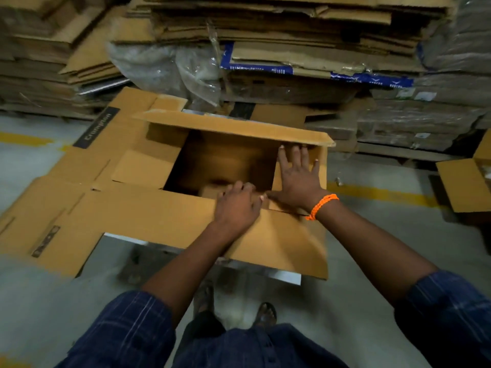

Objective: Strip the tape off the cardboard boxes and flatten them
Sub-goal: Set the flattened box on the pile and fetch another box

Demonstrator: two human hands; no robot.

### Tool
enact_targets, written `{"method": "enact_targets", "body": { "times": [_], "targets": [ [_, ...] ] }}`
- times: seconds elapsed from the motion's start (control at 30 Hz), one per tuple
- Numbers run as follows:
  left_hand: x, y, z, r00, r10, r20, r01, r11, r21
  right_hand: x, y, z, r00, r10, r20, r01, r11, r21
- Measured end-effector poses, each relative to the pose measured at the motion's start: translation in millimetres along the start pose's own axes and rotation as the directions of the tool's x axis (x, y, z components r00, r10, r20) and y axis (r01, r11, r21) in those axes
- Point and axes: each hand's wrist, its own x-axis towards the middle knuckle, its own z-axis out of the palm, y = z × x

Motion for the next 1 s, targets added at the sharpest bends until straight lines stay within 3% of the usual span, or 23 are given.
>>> {"method": "enact_targets", "body": {
  "times": [0.07,0.13,0.3,0.47,0.63,0.77,0.93,1.0],
  "targets": [
    [4,-12,2,0.997,-0.036,0.074,0.029,0.995,0.095,20,5,-12,0.983,-0.010,-0.181,0.017,0.999,0.037],
    [-1,-18,4,0.995,-0.015,0.100,0.004,0.994,0.111,51,12,-25,0.965,0.006,-0.262,0.000,1.000,0.024],
    [16,-48,-2,0.999,0.036,-0.013,-0.037,0.983,-0.182,122,22,-27,0.988,0.152,0.010,-0.152,0.988,0.031],
    [43,-91,-19,0.982,-0.183,-0.041,0.185,0.981,0.060,147,6,-1,0.961,0.274,0.026,-0.275,0.959,0.066],
    [72,-121,-32,0.964,-0.241,-0.112,0.265,0.909,0.322,154,12,-5,0.953,0.302,0.016,-0.298,0.929,0.218],
    [95,-155,-55,0.917,-0.392,-0.075,0.399,0.890,0.223,141,21,-14,0.951,0.307,-0.047,-0.275,0.903,0.330],
    [130,-169,-113,0.962,-0.168,-0.214,0.172,0.985,-0.001,112,36,-56,0.916,0.309,-0.256,-0.176,0.883,0.435],
    [144,-172,-143,0.952,-0.139,-0.272,0.154,0.987,0.035,102,58,-84,0.898,0.344,-0.275,-0.196,0.871,0.450]
  ]
}}
